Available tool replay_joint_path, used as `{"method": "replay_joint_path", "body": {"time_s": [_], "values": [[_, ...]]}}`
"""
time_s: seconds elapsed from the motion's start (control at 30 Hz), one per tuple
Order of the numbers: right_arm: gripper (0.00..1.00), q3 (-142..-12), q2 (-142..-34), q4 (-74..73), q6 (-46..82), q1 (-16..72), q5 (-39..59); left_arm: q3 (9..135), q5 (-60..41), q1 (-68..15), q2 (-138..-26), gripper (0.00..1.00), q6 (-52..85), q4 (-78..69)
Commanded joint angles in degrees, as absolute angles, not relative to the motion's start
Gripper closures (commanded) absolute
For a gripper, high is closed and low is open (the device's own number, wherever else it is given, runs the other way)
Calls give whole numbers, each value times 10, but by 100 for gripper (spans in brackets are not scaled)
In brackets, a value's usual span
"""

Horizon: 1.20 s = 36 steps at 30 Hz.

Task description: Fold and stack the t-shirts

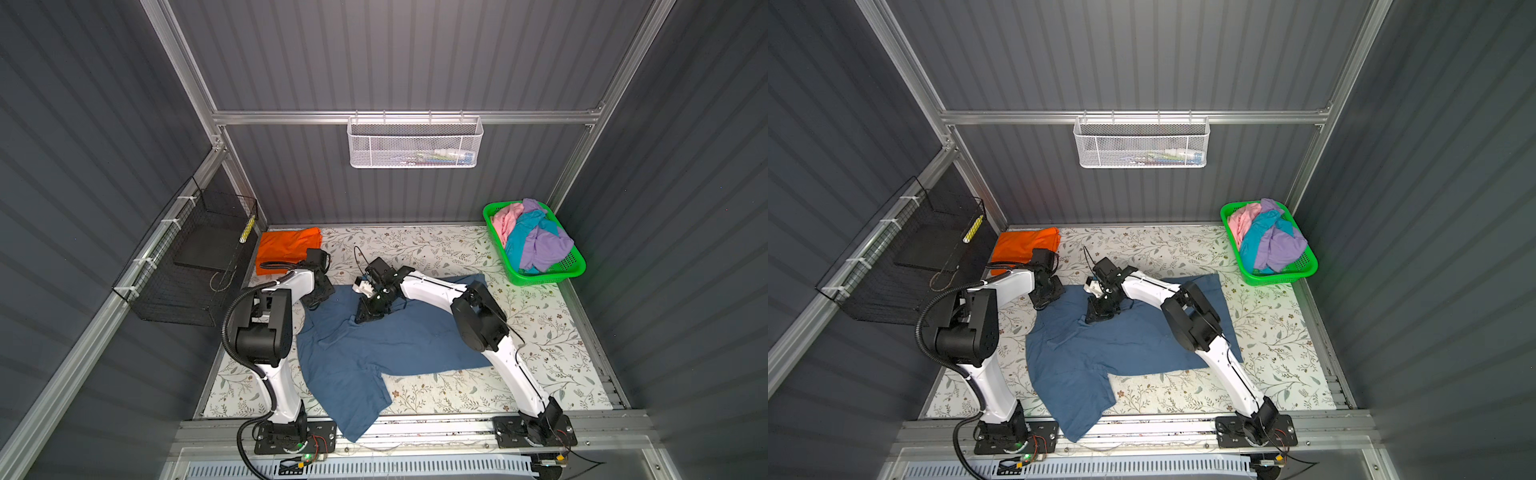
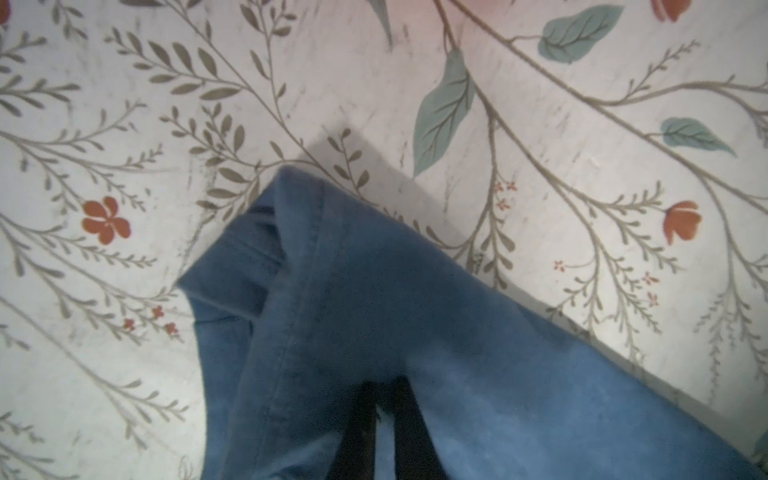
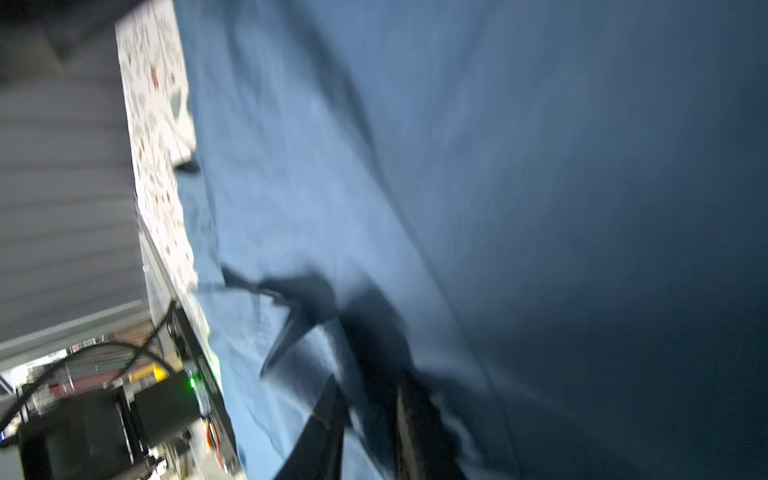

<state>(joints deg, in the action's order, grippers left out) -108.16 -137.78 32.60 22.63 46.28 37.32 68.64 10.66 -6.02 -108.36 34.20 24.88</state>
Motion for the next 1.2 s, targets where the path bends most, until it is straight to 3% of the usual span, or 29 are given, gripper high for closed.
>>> {"method": "replay_joint_path", "body": {"time_s": [0.0,0.23,0.4,0.63,0.83,1.17], "values": [[77,-989,-1307,318,177,465,372,672,99,-49,-1118,88,342,255],[79,-810,-1200,258,185,462,341,681,109,-43,-1111,87,335,265],[79,-768,-1116,243,191,447,295,700,114,-42,-1090,85,327,285],[83,-746,-1002,274,221,315,89,724,108,-53,-1021,80,322,321],[71,-846,-1079,365,212,220,0,743,100,-132,-1019,73,330,319],[69,-953,-1210,399,198,201,-36,731,61,-171,-1093,73,353,284]]}}
